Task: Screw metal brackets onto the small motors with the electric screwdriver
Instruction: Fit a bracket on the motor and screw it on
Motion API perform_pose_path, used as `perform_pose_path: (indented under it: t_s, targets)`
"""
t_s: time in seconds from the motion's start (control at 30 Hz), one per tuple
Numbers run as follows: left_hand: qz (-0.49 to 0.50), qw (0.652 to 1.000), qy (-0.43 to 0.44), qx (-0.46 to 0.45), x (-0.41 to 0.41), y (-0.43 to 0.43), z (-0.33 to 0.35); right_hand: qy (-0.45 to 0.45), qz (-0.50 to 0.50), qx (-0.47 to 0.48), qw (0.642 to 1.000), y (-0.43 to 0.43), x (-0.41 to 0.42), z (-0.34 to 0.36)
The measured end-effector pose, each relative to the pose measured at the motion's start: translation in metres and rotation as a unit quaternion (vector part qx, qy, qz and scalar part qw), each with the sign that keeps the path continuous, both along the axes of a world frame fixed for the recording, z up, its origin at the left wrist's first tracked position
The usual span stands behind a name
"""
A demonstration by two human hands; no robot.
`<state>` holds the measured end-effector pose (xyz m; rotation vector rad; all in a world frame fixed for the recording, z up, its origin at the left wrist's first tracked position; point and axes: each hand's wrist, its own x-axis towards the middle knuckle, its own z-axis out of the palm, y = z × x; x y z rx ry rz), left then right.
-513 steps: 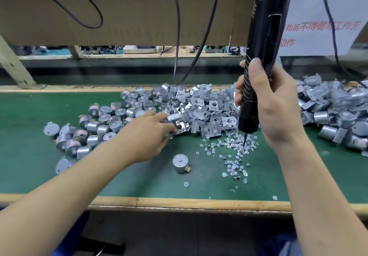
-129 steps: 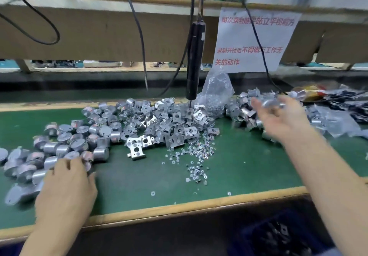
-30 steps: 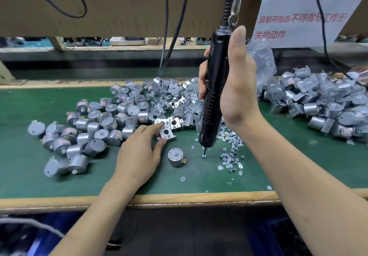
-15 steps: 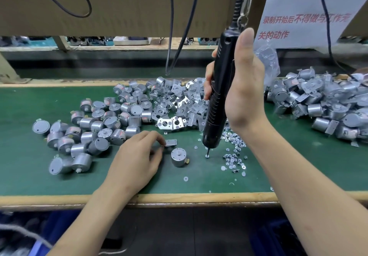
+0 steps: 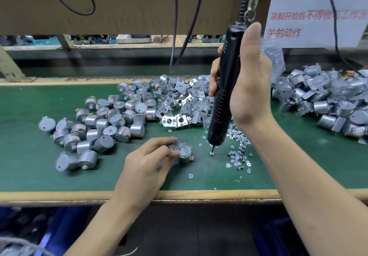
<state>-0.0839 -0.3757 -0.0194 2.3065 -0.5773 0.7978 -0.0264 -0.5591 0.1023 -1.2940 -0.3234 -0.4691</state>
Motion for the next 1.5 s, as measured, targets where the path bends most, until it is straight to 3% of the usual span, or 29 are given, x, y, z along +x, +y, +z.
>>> perform_pose_path:
  t_s: [0.37, 0.67, 0.87, 1.5]
  targets:
    - [-0.036, 0.999, 0.025, 0.007, 0.000, 0.003, 0.002, 0.002, -0.003, -0.013, 1.000, 0.000, -0.001, 0.002]
    - [-0.032, 0.983, 0.179, -0.027, 0.007, 0.005, 0.003, -0.013, 0.024, -0.007, 1.000, 0.006, -0.011, 0.021]
    - [-0.027, 0.984, 0.177, 0.018, 0.009, 0.002, 0.001, -0.037, 0.071, 0.026, 0.996, 0.023, -0.016, 0.031]
    - [-0.032, 0.982, 0.184, 0.006, 0.010, 0.002, -0.001, -0.031, 0.089, 0.032, 0.995, 0.038, -0.012, 0.028]
